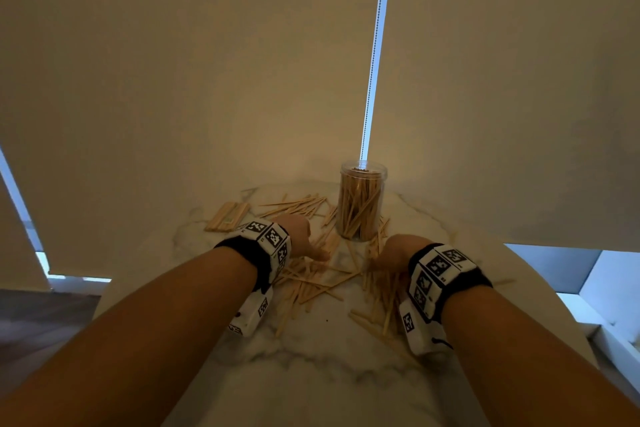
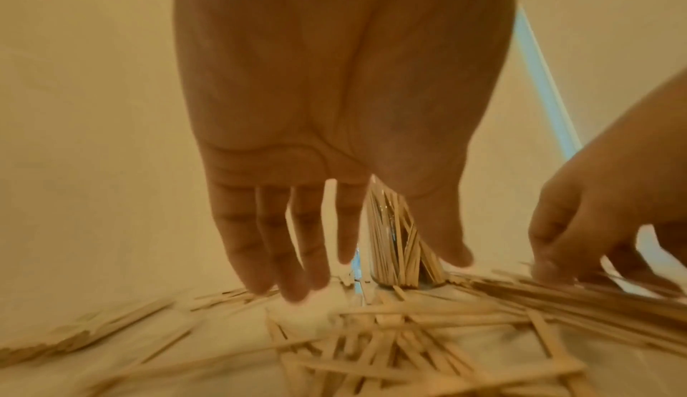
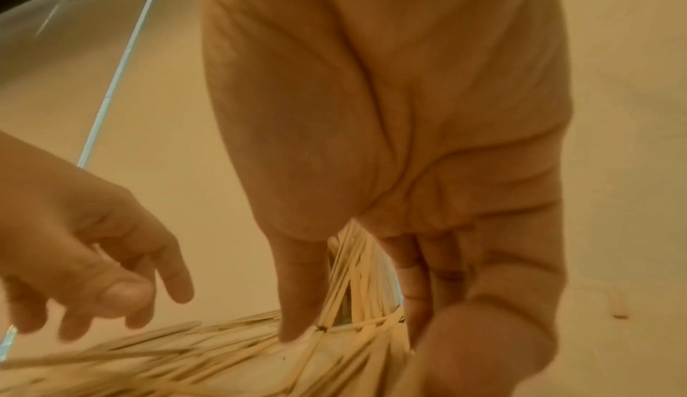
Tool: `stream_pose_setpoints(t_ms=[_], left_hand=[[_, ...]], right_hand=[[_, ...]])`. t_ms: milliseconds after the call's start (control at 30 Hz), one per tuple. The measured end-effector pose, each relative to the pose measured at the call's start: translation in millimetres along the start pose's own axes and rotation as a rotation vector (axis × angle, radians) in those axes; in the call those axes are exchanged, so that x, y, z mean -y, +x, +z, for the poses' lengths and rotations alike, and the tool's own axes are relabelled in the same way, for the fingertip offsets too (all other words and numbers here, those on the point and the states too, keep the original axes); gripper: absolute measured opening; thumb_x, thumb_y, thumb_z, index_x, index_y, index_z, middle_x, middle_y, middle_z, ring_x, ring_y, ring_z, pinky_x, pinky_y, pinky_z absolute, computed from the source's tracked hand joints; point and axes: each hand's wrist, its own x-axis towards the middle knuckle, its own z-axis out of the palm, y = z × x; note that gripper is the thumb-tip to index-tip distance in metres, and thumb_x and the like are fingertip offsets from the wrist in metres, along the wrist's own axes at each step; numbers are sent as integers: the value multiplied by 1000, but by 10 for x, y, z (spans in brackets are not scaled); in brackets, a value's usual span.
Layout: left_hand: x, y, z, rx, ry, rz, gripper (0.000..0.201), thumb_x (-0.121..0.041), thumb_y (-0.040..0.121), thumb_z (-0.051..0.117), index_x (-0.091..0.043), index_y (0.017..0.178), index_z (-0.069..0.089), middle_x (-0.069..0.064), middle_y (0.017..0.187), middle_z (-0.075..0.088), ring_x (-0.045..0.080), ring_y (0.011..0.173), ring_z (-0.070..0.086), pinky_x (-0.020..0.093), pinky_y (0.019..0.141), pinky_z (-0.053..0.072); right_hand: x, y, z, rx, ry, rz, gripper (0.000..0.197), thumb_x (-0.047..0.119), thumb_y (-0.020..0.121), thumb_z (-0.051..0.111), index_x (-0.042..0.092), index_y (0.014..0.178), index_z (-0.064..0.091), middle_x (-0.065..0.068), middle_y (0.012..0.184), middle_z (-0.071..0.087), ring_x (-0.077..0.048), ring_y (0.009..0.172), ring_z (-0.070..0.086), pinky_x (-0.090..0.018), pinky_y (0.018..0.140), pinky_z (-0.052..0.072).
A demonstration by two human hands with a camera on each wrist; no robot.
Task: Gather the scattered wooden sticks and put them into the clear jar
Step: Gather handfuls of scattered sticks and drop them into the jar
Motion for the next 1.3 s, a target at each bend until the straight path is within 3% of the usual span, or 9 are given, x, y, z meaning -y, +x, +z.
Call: stream_pose_setpoints(t_ms=[100, 233, 433, 567, 800, 967, 1100, 1200, 1300], left_hand=[[-17, 2, 119, -15, 89, -72, 74, -85, 73, 53, -12, 82, 57, 2, 77, 58, 18, 69, 55, 30, 62, 45], [-52, 38, 321, 120, 151, -54, 74, -88, 71, 51, -14, 63, 47, 1, 60, 45, 18, 55, 44, 30, 59, 40], [-30, 6, 164, 133, 177, -70, 50, -59, 87, 64, -10, 90, 61, 3, 78, 58, 23, 78, 59, 32, 72, 48], [52, 144, 241, 131, 189, -101, 60, -69, 72, 73, -14, 94, 66, 1, 85, 64, 22, 80, 59, 33, 85, 53], [-167, 18, 162, 112, 42, -124, 67, -55, 90, 63, -2, 130, 56, 13, 121, 59, 27, 114, 56, 34, 86, 46], [-85, 137, 185, 133, 26, -128, 54, -46, 83, 76, -4, 115, 68, 9, 111, 66, 26, 98, 61, 31, 81, 50], [-63, 155, 232, 74, 145, -215, 75, -71, 77, 65, -10, 121, 62, 17, 135, 50, 37, 127, 44, 49, 108, 34], [-49, 152, 310, 110, 105, -147, 67, -76, 80, 56, -10, 82, 61, 1, 74, 53, 19, 73, 54, 33, 79, 48], [-74, 129, 315, 84, 90, -150, 64, -76, 79, 57, -14, 70, 52, -1, 64, 45, 20, 70, 52, 30, 67, 44]], right_hand=[[31, -67, 55, -12, -35, 17, 73, 64, 90, 54, 5, 132, 56, -10, 132, 58, -27, 122, 55, -33, 96, 45], [54, -30, 72, 91, 5, 1, 57, 47, 81, 76, 7, 121, 68, -7, 119, 68, -28, 109, 65, -40, 96, 53], [57, -100, 44, 109, -5, -36, 46, 34, 86, 74, 6, 122, 68, -10, 123, 67, -28, 115, 63, -42, 101, 51], [63, -72, 53, 127, 26, -8, 47, 31, 84, 76, 3, 121, 68, -13, 123, 67, -29, 113, 64, -43, 100, 51], [85, -113, 28, 123, 12, -10, 52, 30, 87, 73, 3, 130, 62, -12, 132, 62, -28, 122, 59, -41, 104, 48], [38, -156, 29, 107, 65, 0, 43, 29, 88, 73, 3, 122, 68, -12, 124, 67, -27, 116, 63, -41, 101, 51], [-4, -201, 29, 116, 239, 27, 29, 20, 90, 69, -1, 110, 73, -14, 112, 73, -28, 104, 70, -42, 96, 55], [-22, -270, 30, 91, 331, 42, 24, 16, 92, 65, -3, 103, 74, -14, 103, 75, -28, 97, 73, -42, 92, 57], [-5, -303, 40, 68, 370, 41, 17, 14, 93, 63, 0, 89, 72, -13, 88, 74, -26, 84, 74, -39, 85, 60]])
